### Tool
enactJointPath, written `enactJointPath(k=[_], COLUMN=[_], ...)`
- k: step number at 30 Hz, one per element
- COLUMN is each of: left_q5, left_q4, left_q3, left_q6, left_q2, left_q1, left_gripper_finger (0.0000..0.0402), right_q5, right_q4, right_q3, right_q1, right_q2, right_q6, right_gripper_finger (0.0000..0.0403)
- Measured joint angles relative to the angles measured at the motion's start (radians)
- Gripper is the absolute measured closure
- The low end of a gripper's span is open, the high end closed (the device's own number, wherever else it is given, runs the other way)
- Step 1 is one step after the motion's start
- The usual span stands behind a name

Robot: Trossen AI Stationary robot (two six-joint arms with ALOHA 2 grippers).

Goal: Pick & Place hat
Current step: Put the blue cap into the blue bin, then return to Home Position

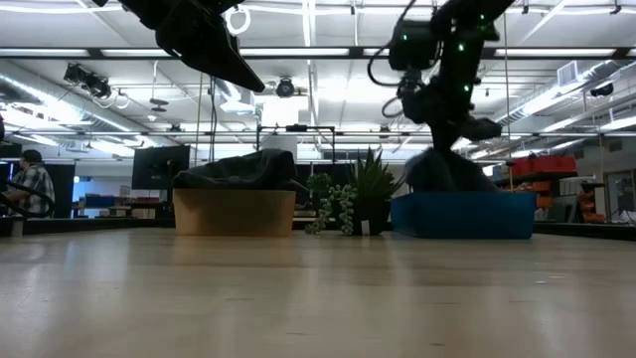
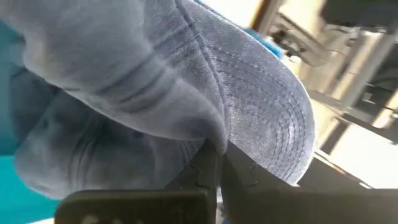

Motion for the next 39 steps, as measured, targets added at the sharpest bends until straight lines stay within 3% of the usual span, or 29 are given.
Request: enactJointPath(k=[6,14,22,24,27,30,33,39], left_q5=[0.0,0.0,0.0,0.0,0.0,-0.018,-0.079,-0.25], left_q4=[0.0,0.0,0.0,0.0,0.001,0.0,-0.011,-0.1], left_q3=[0.0,0.0,0.0,0.0,0.0,0.0,0.0,0.001], left_q6=[0.0,0.0,-0.001,-0.001,-0.026,-0.045,-0.045,-0.059], left_q2=[0.0,0.0,0.0,0.0,0.0,0.0,-0.017,-0.116], left_q1=[0.0,0.0,0.0,0.0,0.0,0.0,0.0,0.0], left_gripper_finger=[0.0259,0.0259,0.0259,0.0259,0.0259,0.0259,0.0259,0.0259], right_q5=[-0.068,-0.066,-0.059,-0.018,0.127,0.197,0.134,-0.199], right_q4=[0.006,0.121,0.128,0.126,0.101,-0.013,-0.154,-0.464], right_q3=[-0.072,-0.074,-0.074,-0.074,-0.071,-0.03,0.046,0.241], right_q1=[-0.011,-0.01,-0.01,-0.008,0.008,0.031,0.054,0.081], right_q2=[0.0,0.0,0.0,0.0,0.0,0.0,0.0,-0.02], right_q6=[0.016,0.142,0.143,0.143,0.162,0.206,0.337,0.556], right_gripper_finger=[0.0391,0.0353,0.031,0.0299,0.0286,0.0279,0.0278,0.0287])
